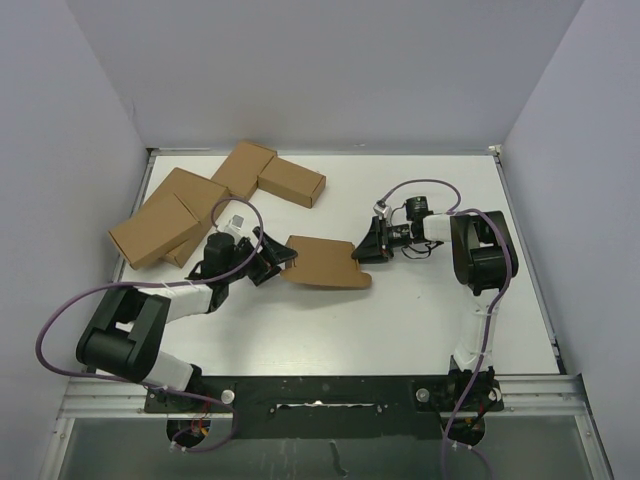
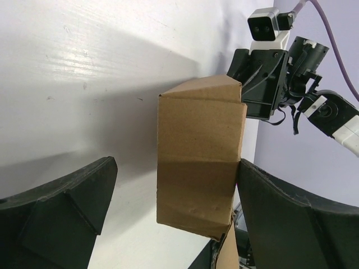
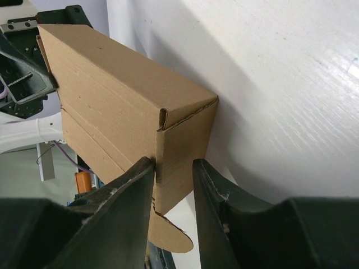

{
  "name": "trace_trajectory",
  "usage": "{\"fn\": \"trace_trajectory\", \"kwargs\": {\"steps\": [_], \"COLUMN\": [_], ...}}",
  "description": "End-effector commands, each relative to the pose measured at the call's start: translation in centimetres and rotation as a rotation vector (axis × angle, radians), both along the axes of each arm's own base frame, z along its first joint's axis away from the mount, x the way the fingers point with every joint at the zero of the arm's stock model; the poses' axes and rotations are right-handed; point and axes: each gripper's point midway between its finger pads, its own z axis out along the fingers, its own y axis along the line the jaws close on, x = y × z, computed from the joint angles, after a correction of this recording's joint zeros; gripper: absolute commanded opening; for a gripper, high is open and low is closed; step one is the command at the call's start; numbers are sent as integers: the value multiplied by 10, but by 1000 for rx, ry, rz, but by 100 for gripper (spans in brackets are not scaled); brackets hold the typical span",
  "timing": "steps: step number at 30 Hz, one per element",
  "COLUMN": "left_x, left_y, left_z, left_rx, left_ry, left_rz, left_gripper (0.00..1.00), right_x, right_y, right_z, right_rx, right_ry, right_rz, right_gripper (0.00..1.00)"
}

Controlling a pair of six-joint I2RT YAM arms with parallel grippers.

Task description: Fold the paper box

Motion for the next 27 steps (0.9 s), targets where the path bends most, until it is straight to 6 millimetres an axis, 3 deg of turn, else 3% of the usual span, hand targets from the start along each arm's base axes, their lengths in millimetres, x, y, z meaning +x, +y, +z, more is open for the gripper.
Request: {"fn": "trace_trajectory", "kwargs": {"steps": [1,7,16,23,27], "left_x": [16,17,17,16,14], "left_y": [-10,-10,-18,-19,-18], "left_z": [24,22,24,28,30], "left_rx": [-53,-58,-85,-93,-95], "left_ry": [-68,-48,-28,-18,-14], "left_rz": [1,27,41,59,72], "left_gripper": [86,81,63,45,40], "right_x": [12,12,13,17,22], "right_y": [-9,-9,-9,-7,-7], "right_z": [-28,-28,-26,-11,3], "right_rx": [-113,-113,-111,-88,-78], "right_ry": [-42,-43,-48,-94,-144], "right_rz": [-31,-29,-27,-16,-8], "right_gripper": [33,33,34,39,43]}}
